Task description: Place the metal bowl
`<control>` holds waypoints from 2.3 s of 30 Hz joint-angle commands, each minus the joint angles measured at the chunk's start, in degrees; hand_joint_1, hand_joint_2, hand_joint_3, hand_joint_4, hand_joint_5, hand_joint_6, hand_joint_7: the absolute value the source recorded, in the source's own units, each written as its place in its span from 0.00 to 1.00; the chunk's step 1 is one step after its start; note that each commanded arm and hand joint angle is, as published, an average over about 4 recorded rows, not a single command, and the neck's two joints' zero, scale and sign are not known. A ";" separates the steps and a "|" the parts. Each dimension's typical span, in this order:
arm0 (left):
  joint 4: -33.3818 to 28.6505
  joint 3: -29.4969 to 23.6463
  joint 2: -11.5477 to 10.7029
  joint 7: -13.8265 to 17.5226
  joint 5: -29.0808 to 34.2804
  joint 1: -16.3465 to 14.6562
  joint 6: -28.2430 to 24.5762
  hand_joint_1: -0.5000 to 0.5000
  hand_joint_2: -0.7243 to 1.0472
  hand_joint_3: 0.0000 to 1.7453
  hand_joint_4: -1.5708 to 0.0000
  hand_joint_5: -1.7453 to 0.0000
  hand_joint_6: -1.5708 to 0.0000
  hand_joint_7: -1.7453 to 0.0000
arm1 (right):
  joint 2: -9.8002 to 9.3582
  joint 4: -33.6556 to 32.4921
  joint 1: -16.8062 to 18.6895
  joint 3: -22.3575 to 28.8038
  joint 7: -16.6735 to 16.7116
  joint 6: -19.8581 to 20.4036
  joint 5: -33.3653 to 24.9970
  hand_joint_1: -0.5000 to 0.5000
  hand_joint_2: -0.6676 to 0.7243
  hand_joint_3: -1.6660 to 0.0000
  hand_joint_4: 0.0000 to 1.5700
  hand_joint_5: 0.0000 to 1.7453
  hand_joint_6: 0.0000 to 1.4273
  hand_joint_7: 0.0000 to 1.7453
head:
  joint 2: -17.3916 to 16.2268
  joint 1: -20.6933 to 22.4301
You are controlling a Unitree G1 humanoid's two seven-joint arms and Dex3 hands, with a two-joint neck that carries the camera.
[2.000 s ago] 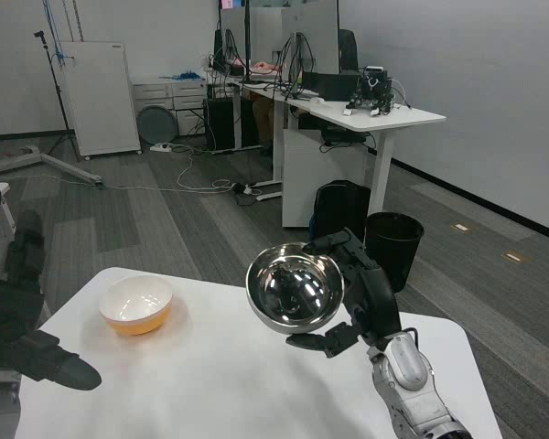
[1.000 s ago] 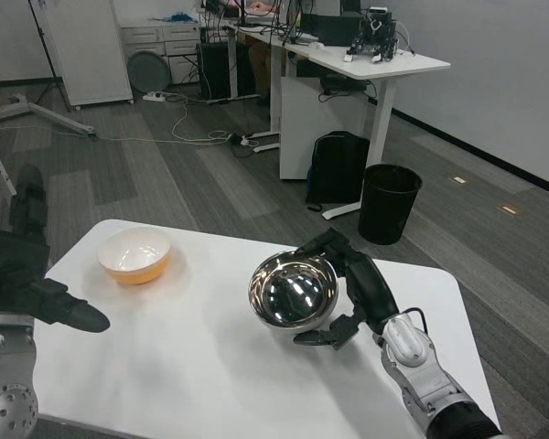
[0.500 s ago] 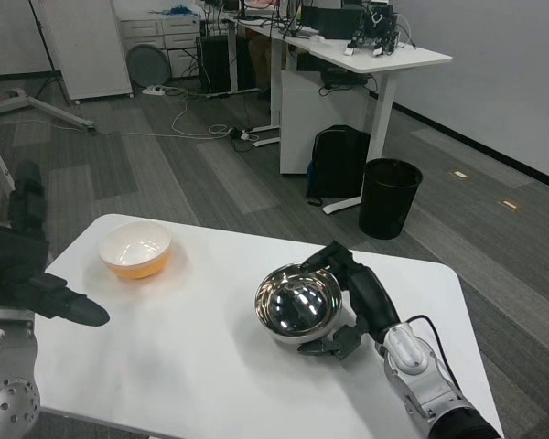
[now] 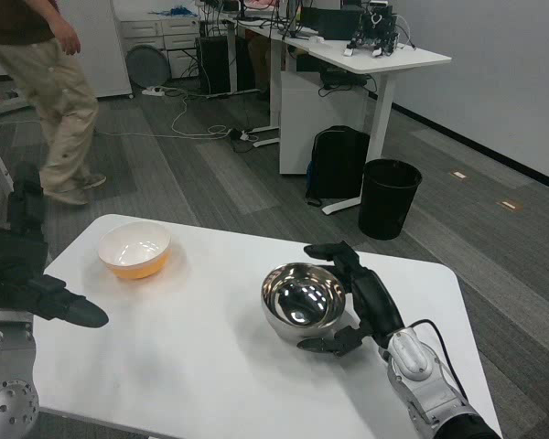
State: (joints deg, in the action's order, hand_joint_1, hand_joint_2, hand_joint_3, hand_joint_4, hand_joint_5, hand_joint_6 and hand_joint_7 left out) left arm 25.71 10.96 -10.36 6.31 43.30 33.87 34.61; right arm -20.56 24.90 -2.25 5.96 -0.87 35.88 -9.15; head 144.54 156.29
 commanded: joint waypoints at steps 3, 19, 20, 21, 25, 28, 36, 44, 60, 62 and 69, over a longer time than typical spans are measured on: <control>-0.84 0.07 -0.62 0.37 0.12 -0.47 1.07 0.00 0.05 0.00 0.98 1.00 1.00 0.80 | 0.26 -1.56 0.80 1.59 -0.18 1.34 -3.16 0.07 0.62 0.87 0.00 0.00 0.00 0.18 | 0.32 -0.07; -0.75 0.24 -0.62 0.37 0.29 -0.03 1.43 0.00 0.05 0.00 0.98 1.00 1.00 0.80 | 0.08 -13.08 0.58 9.72 -1.06 2.14 -13.70 0.04 1.00 1.00 0.00 0.00 0.00 0.04 | 2.57 -0.45; -0.77 0.29 -0.62 0.37 0.29 -0.03 1.43 0.00 0.05 0.00 0.98 1.00 1.00 0.80 | -0.07 -14.88 0.36 10.16 -0.34 2.24 -13.99 0.04 1.00 1.00 0.00 0.00 0.00 0.04 | 2.82 -0.60; -0.80 0.33 -0.62 0.37 0.29 -0.03 1.43 0.00 0.05 0.00 0.98 1.00 1.00 0.80 | -0.23 -16.68 0.14 10.60 0.39 2.35 -14.27 0.04 1.00 1.00 0.00 0.00 0.00 0.04 | 3.12 -0.71; -0.86 0.64 -0.62 0.33 0.29 -0.01 1.40 0.00 0.05 0.00 0.98 1.00 1.00 0.80 | -1.48 -25.80 -1.20 12.62 2.67 0.20 -12.45 0.04 0.95 1.00 0.00 0.00 0.00 0.07 | 4.40 -1.04; -0.58 1.08 -0.62 0.29 0.29 0.14 1.34 0.00 0.05 0.00 0.98 1.00 1.00 0.80 | -2.88 -33.93 -3.81 15.09 3.24 -3.38 -7.40 0.04 0.95 1.00 0.00 0.00 0.00 0.08 | 5.19 -1.35; -0.40 1.16 -0.51 0.29 0.29 0.23 1.34 0.00 0.05 0.00 0.98 1.00 1.00 0.80 | -4.97 -35.88 -7.63 13.99 4.30 -4.08 -6.96 0.04 0.95 1.00 0.00 0.00 0.00 0.08 | 6.01 0.10; -0.36 1.19 -0.45 0.40 0.36 0.47 1.34 0.00 0.05 0.00 0.98 1.00 1.00 0.80 | -4.40 -32.08 -9.61 10.01 4.30 -3.91 -7.09 0.04 0.91 1.00 0.00 0.00 0.00 0.08 | 8.35 0.98; 0.70 1.16 -1.85 0.55 1.39 1.42 1.34 0.00 0.05 0.00 0.98 1.00 1.00 0.80 | -1.19 -28.76 -11.37 8.58 5.18 -3.49 -5.44 0.04 0.91 1.00 0.00 0.00 0.00 0.08 | 9.76 1.45; 0.74 1.16 -2.16 0.55 1.52 1.46 1.34 0.00 0.05 0.00 0.97 1.00 1.00 0.80 | -0.80 -28.46 -11.59 8.54 5.18 -3.45 -5.40 0.04 0.91 1.00 0.00 0.00 0.00 0.08 | 9.61 1.58; 0.83 1.16 -3.17 0.55 2.26 1.69 1.34 0.00 0.05 0.00 0.97 1.00 0.98 0.80 | 0.43 -27.07 -12.51 7.83 5.44 -2.86 -5.41 0.04 0.91 1.00 0.00 0.00 0.00 0.08 | 9.62 2.19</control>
